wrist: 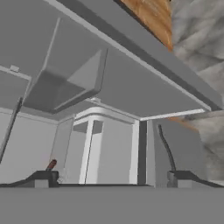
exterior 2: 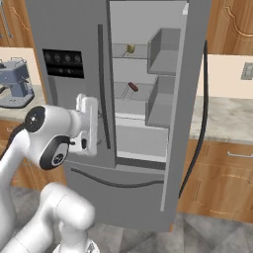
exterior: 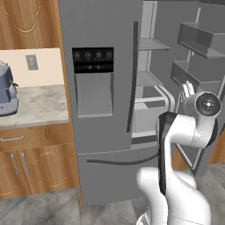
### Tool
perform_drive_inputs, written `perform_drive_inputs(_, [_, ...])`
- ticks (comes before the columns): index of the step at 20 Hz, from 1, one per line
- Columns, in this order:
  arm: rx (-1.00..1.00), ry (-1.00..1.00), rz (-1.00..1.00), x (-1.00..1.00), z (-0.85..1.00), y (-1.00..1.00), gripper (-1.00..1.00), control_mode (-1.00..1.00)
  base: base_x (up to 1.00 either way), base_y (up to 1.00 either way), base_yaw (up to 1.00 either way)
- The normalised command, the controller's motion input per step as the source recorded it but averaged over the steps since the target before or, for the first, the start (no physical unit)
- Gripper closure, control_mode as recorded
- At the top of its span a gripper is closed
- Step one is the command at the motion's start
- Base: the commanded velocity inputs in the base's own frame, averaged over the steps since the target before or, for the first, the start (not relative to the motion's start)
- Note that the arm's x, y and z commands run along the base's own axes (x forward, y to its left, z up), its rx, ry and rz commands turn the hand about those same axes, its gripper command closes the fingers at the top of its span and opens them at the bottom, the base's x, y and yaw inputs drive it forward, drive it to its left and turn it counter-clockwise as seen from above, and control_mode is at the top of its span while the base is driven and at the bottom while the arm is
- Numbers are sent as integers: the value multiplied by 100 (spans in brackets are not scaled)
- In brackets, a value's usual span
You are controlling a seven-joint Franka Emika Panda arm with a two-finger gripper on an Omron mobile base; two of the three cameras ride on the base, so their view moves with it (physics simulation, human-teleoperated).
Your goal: Retrieve the sausage and cheese from the fridge and place them on the cutting board on the counter.
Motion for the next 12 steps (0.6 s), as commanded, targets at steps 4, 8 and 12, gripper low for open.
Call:
perform_drive_inputs(4, [-25,33,57,1,19,62,-100,-100,0,0,0])
perform_drive_inputs(8, [-20,16,51,75,0,24,-100,-100,0,0,0])
perform_drive_inputs(12, [-25,8,43,68,6,45,-100,-100,0,0,0])
